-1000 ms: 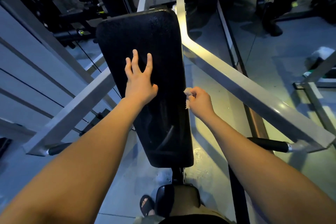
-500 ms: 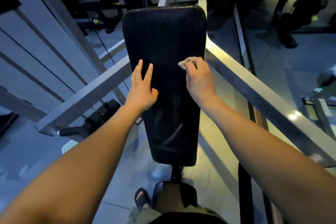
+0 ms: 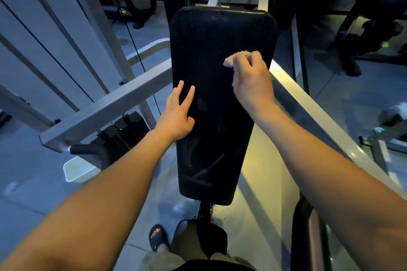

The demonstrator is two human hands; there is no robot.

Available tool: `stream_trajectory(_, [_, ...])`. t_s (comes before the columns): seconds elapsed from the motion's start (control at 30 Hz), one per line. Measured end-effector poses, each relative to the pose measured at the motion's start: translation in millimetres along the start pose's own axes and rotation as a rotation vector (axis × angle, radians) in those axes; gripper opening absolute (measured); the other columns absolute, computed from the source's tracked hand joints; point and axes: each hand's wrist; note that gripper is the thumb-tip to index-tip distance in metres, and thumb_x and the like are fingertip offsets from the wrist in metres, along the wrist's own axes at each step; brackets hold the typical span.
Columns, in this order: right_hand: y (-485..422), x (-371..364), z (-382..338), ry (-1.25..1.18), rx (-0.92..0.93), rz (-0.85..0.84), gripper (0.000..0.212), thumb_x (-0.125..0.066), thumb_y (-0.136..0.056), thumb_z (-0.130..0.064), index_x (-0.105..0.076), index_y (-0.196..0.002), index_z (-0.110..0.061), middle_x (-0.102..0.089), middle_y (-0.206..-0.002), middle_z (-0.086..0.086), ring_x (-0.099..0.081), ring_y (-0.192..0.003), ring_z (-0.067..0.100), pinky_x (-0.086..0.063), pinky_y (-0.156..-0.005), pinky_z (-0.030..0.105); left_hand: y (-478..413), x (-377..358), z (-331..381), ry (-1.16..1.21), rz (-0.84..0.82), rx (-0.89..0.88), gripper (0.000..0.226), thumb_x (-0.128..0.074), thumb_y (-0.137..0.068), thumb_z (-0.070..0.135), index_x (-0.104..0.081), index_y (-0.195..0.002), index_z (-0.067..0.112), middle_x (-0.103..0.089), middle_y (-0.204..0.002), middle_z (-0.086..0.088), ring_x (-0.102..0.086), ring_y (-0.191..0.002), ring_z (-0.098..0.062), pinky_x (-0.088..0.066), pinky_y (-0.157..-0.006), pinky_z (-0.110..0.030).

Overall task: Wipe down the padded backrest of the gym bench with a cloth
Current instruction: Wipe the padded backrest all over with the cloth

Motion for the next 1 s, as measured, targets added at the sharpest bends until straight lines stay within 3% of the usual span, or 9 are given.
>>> stream_trajectory(0.2, [71.6,-33.8,-5.5,0.109,0.075,-0.226,0.028,-0.054,-0.099,-0.003,-0.066,-0.124,-0.002,-0.060,-0.120,0.014,-0.058,-0.109,0.030,-0.053,-0.089,0.035,-2.3,-1.1,-5.6,-0.086,0.002,0.004,0.094,-0.057,-0.092,0.015,0.004,-0.159,0.040,0.026,-0.161,0.018,0.009,-0.153,-0.020,-0.048,-0.098,-0.033])
stream_trajectory(0.33, [102.1,-35.4,-10.8,0.042,0.043,-0.406,0.032,-0.045,-0.106,-0.028,-0.061,-0.130,-0.016,-0.055,-0.124,-0.003,-0.051,-0.110,0.011,-0.045,-0.088,0.027,-0.7,-0.3,-3.6,-0.084,-0.002,0.008,0.094,-0.056,-0.091,0.014,0.004,-0.159,0.039,0.027,-0.161,0.017,0.010,-0.153,-0.020,-0.047,-0.095,-0.031])
stream_trajectory(0.4, [100.4,-26.5,-13.6,0.097,0.116,-0.512,0.030,-0.054,-0.102,-0.014,-0.059,-0.132,-0.015,-0.054,-0.128,0.003,-0.055,-0.114,0.021,-0.052,-0.082,0.032,1.7,2.2,-1.8,-0.074,-0.002,0.004,0.092,-0.055,-0.092,0.014,0.002,-0.159,0.038,0.026,-0.162,0.016,0.009,-0.153,-0.019,-0.045,-0.093,-0.028])
stream_trajectory(0.47, [81.7,-14.0,-8.6,0.042,0.102,-0.450,0.032,-0.056,-0.097,-0.004,-0.060,-0.127,-0.015,-0.056,-0.124,0.007,-0.058,-0.108,0.030,-0.056,-0.077,0.040,3.0,5.1,-1.6,-0.082,-0.001,-0.005,0.090,-0.054,-0.092,0.014,0.001,-0.160,0.037,0.025,-0.163,0.015,0.009,-0.153,-0.018,-0.043,-0.095,-0.028])
stream_trajectory(0.53, [46.5,-3.8,-2.6,0.016,0.125,-0.308,0.031,-0.051,-0.096,0.000,-0.062,-0.122,-0.013,-0.060,-0.121,0.008,-0.057,-0.103,0.029,-0.052,-0.079,0.036,3.3,6.7,-2.7,-0.087,-0.011,-0.012,0.091,-0.054,-0.092,0.014,0.002,-0.160,0.037,0.027,-0.162,0.015,0.011,-0.153,-0.017,-0.043,-0.097,-0.029])
stream_trajectory(0.6, [7.5,5.3,0.5,0.041,0.115,-0.168,0.029,-0.050,-0.098,0.000,-0.063,-0.120,-0.011,-0.062,-0.117,0.009,-0.054,-0.101,0.027,-0.045,-0.079,0.030,4.5,6.1,-1.7,-0.085,-0.026,-0.005,0.092,-0.054,-0.092,0.014,0.003,-0.159,0.037,0.029,-0.162,0.015,0.013,-0.153,-0.017,-0.043,-0.096,-0.029])
stream_trajectory(0.73, [-13.3,-5.2,-5.2,0.088,0.054,-0.091,0.027,-0.052,-0.100,-0.006,-0.066,-0.123,-0.008,-0.063,-0.114,0.016,-0.060,-0.099,0.033,-0.051,-0.075,0.037,5.9,1.7,3.1,-0.077,-0.025,0.011,0.092,-0.055,-0.092,0.014,0.005,-0.160,0.036,0.031,-0.161,0.014,0.016,-0.153,-0.017,-0.040,-0.092,-0.025])
stream_trajectory(0.83, [29.3,-27.6,-17.8,0.096,0.065,-0.214,0.034,-0.051,-0.098,-0.008,-0.063,-0.130,-0.005,-0.062,-0.119,0.017,-0.064,-0.099,0.035,-0.055,-0.072,0.039,6.3,0.8,1.7,-0.105,-0.017,0.010,0.092,-0.055,-0.093,0.014,0.005,-0.160,0.035,0.031,-0.162,0.012,0.016,-0.153,-0.017,-0.037,-0.099,-0.029])
stream_trajectory(1.0, [107.0,-43.9,-21.2,0.102,0.046,-0.621,0.039,-0.062,-0.099,-0.015,-0.057,-0.138,-0.015,-0.056,-0.129,0.008,-0.062,-0.108,0.029,-0.049,-0.063,0.033,4.8,0.8,-3.7,-0.148,-0.056,0.013,0.093,-0.055,-0.092,0.015,0.006,-0.160,0.033,0.031,-0.162,0.010,0.017,-0.153,-0.018,-0.035,-0.113,-0.039])
Point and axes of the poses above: each hand's wrist, its own y-axis away from the middle knuckle, its own x-axis out of the back of the hand, z = x × y
